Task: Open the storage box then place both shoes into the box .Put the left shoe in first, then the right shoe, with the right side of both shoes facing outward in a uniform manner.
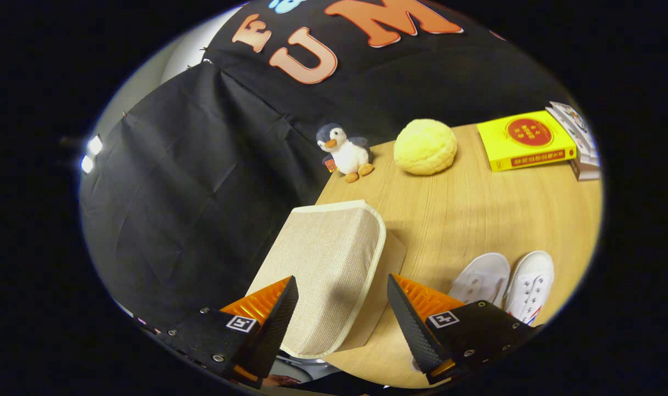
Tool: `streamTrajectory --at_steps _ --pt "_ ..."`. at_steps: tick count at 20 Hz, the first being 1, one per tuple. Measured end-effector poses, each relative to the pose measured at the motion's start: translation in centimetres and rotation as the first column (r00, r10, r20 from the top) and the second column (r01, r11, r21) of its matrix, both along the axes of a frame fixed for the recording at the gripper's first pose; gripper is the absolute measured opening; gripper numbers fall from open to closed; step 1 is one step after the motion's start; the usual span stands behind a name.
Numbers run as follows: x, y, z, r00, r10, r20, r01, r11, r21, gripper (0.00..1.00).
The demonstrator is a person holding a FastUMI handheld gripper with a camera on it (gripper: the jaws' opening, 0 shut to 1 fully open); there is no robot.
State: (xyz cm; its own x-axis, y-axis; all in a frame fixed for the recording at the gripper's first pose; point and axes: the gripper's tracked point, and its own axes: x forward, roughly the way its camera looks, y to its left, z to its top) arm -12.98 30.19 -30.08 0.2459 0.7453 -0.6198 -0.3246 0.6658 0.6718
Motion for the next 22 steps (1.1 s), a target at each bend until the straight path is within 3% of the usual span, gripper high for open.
streamTrajectory --at_steps 6,13,19,22 --pt "-1.3 2.9 -3.6 0.987 0.018 -0.158 -0.006 0.997 0.074 0.97" --pt "-1.3 5.0 -3.4 0.964 0.009 -0.266 0.044 0.981 0.191 0.96" --pt "-0.5 3.6 2.7 0.964 -0.015 -0.267 0.097 0.949 0.299 0.67" --pt "0.3 4.6 6.9 0.977 -0.014 -0.215 0.091 0.931 0.353 0.47"
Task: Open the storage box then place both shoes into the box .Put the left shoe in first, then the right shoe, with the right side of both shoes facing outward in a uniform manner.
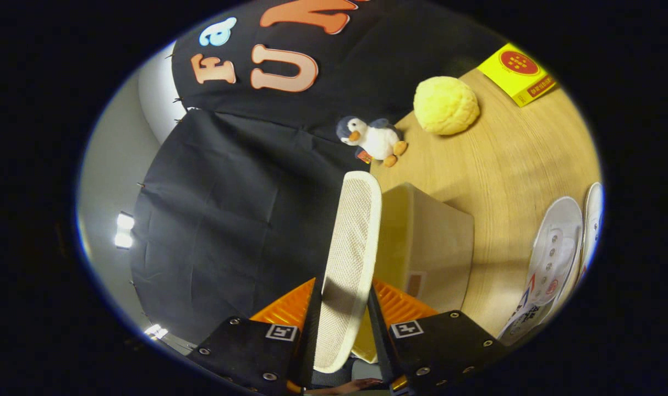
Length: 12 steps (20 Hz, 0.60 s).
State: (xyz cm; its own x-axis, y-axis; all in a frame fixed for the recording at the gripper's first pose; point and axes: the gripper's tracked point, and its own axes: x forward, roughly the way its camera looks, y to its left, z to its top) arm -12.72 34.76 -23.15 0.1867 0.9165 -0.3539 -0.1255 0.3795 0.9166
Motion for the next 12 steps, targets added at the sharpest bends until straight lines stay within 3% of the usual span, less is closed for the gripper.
streamTrajectory --at_steps 4,12 --pt "-0.1 3.0 4.8 0.996 0.028 0.082 -0.031 0.999 0.036 0.32" --pt "0.6 11.1 9.7 0.991 0.058 0.123 -0.068 0.995 0.077 0.14"
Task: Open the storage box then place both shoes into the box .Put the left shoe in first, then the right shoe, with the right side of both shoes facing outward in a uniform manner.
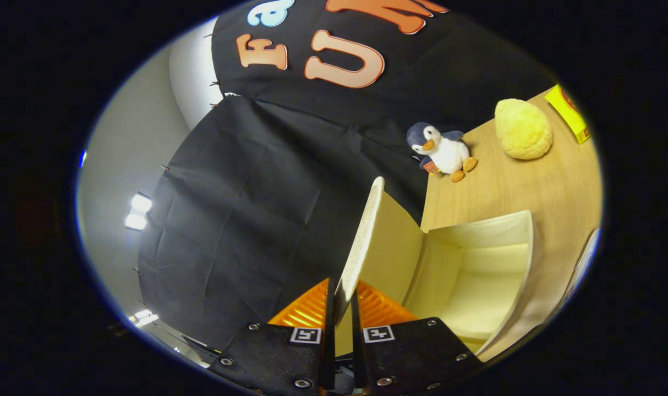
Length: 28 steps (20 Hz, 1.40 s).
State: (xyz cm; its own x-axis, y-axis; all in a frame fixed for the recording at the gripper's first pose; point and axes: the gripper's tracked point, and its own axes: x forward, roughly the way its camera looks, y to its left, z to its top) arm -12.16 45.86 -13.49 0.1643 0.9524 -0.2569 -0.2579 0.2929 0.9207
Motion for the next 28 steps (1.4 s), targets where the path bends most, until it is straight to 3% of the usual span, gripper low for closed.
streamTrajectory --at_steps 8,14,15,16,18,23,28 --pt "-2.8 10.8 0.8 0.99 0.109 0.089 -0.1 0.99 -0.101 0.15" --pt "-3.7 17.8 -2.7 0.986 0.119 0.119 -0.091 0.972 -0.216 0.18" --pt "-4.3 18.3 -3.5 0.983 0.134 0.125 -0.1 0.964 -0.246 0.21" --pt "-4.9 18.9 -4.1 0.98 0.154 0.126 -0.116 0.958 -0.264 0.39" --pt "-6.0 19.6 -4.6 0.976 0.179 0.128 -0.139 0.952 -0.274 0.62" --pt "-4.4 15.6 -5.1 0.95 0.182 0.255 -0.083 0.93 -0.357 0.79" --pt "-1.6 5.6 -5.8 0.907 0.133 0.399 0.074 0.884 -0.461 0.88"
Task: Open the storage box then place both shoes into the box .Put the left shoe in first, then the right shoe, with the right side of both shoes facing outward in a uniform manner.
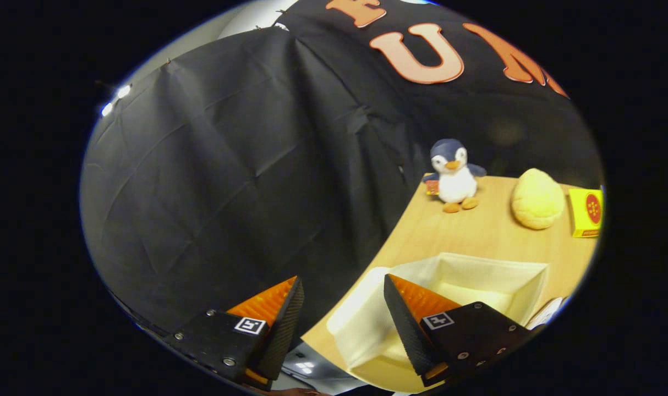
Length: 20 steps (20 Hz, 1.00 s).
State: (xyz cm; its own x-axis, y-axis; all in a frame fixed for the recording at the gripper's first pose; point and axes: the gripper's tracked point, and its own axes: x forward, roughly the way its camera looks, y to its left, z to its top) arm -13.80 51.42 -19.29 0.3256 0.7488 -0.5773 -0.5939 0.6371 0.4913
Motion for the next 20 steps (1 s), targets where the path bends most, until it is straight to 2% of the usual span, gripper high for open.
streamTrajectory --at_steps 5,8,11,15,17,20 --pt "3.4 -12.1 -2.6 0.981 -0.164 0.106 0.175 0.979 -0.106 0.89" --pt "4.5 -20.2 -5.3 0.952 -0.258 0.163 0.287 0.938 -0.193 0.89" --pt "4.2 -27.1 -8.3 0.929 -0.319 0.187 0.363 0.886 -0.288 0.9" --pt "1.2 -34.9 -12.5 0.93 -0.303 0.209 0.366 0.823 -0.435 0.89" --pt "-0.7 -37.0 -15.0 0.945 -0.274 0.181 0.327 0.815 -0.479 0.89" --pt "-2.1 -38.9 -17.2 0.953 -0.252 0.171 0.304 0.802 -0.514 0.8"
